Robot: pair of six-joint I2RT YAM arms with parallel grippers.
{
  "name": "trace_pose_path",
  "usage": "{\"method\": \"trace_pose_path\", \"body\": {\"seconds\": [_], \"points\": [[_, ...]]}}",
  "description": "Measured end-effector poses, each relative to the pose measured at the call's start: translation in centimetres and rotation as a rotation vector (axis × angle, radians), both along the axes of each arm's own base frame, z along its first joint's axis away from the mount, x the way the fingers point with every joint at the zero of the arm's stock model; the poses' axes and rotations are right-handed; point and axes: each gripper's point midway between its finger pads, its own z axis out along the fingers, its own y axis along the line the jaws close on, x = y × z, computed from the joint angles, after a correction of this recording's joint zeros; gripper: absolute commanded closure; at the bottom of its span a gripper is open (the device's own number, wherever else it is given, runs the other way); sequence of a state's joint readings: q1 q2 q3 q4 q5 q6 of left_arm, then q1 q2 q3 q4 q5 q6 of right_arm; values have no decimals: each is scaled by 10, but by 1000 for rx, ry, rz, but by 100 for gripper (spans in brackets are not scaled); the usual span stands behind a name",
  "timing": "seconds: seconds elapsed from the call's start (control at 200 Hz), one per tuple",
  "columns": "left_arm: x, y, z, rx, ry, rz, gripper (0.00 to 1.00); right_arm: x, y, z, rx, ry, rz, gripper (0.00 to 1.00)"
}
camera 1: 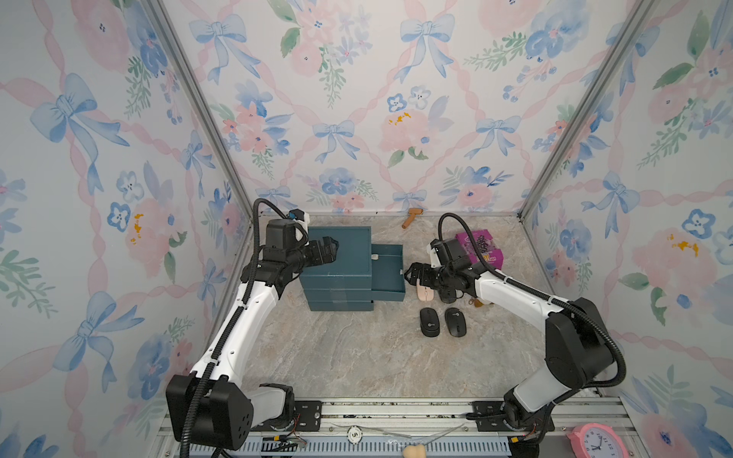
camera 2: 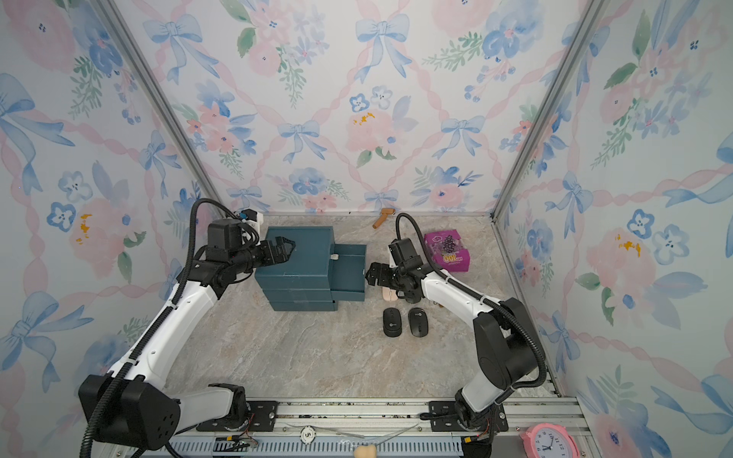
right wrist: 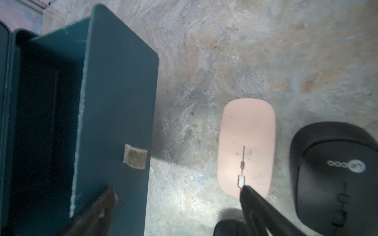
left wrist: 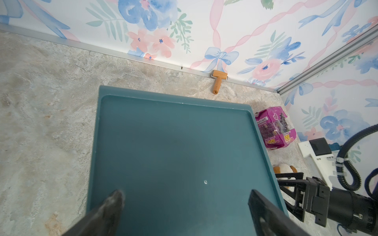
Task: Take the mice out of the drawer
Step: Close the drawer of the storage box.
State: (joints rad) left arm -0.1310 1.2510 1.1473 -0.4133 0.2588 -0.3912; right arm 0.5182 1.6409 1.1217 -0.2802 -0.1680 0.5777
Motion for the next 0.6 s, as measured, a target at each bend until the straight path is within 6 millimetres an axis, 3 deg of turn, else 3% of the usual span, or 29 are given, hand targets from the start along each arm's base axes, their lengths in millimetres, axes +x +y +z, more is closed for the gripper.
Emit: {"method": "trace_pose_path", "body": {"seconds": [0.245,0.6], "points": [[0,1,0,-3,1,6,2,1,31,-9,2,17,56,4],[0,-1,0,-3,-5,4,2,7,62,-4,26,0,97,4]]}}
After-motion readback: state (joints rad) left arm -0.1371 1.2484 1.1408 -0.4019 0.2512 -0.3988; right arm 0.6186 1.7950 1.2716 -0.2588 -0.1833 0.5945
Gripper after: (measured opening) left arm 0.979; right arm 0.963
